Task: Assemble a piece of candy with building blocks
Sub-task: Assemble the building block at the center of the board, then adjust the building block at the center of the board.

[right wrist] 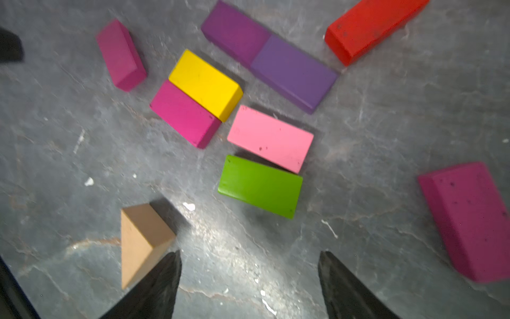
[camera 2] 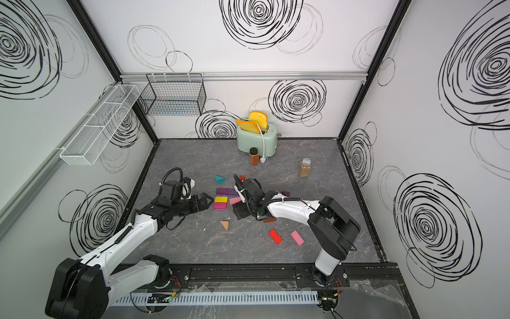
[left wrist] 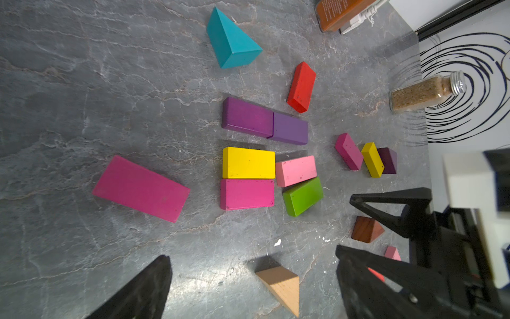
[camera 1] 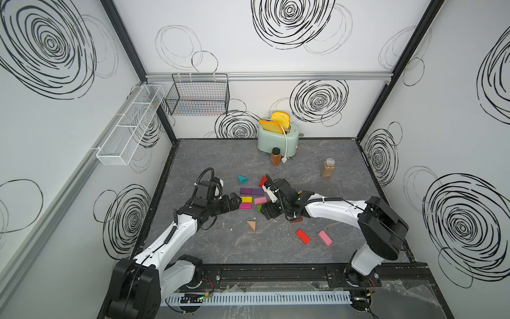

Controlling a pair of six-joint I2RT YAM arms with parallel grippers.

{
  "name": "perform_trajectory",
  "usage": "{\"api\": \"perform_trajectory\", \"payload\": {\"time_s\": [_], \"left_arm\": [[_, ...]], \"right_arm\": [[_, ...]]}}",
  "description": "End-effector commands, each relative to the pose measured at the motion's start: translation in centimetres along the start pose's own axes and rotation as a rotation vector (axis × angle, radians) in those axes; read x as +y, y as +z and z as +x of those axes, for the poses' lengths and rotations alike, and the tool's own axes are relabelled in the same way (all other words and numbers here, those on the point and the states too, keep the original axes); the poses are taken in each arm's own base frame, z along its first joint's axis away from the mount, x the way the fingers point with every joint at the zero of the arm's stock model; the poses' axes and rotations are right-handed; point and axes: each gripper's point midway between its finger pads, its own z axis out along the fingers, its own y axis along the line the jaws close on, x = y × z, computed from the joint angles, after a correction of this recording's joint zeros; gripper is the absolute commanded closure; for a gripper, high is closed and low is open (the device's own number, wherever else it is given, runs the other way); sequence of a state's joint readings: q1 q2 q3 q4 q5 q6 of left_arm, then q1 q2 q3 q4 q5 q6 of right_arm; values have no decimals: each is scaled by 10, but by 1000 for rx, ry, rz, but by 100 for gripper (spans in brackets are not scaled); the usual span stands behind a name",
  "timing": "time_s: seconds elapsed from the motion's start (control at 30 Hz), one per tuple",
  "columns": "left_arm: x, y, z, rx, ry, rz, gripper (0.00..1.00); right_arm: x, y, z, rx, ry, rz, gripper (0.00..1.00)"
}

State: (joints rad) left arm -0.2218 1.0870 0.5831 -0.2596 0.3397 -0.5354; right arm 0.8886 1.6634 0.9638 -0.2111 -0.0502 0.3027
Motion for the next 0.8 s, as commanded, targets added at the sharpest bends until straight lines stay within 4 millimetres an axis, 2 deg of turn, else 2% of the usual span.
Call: {"api": "perform_trajectory", "payload": {"time_s": [0.0,0.1,0.2,0.4,0.5,0.77], "left_arm": [[-2,-3,-5,-27,4,13,2],[-1,-3,-5,-31,0,6,2],[1,-3,-5,-30,-2,-4,2],[2,-2,-5,-30,-8,-9,2],[4,-2,-4,-31,-8,-15,2],[4,-1,-6,-34,-11,-11,2]], "right_arm": [[-16,2,36,119,-89,29,20],[-26,8,38,126,-123,60,21],[-27,15,34,106,-170,61,22],[-21,33,23,88,-226,29,31],[-22,41,19,73,-232,32,39],[-19,52,14,69,-241,29,53]]}}
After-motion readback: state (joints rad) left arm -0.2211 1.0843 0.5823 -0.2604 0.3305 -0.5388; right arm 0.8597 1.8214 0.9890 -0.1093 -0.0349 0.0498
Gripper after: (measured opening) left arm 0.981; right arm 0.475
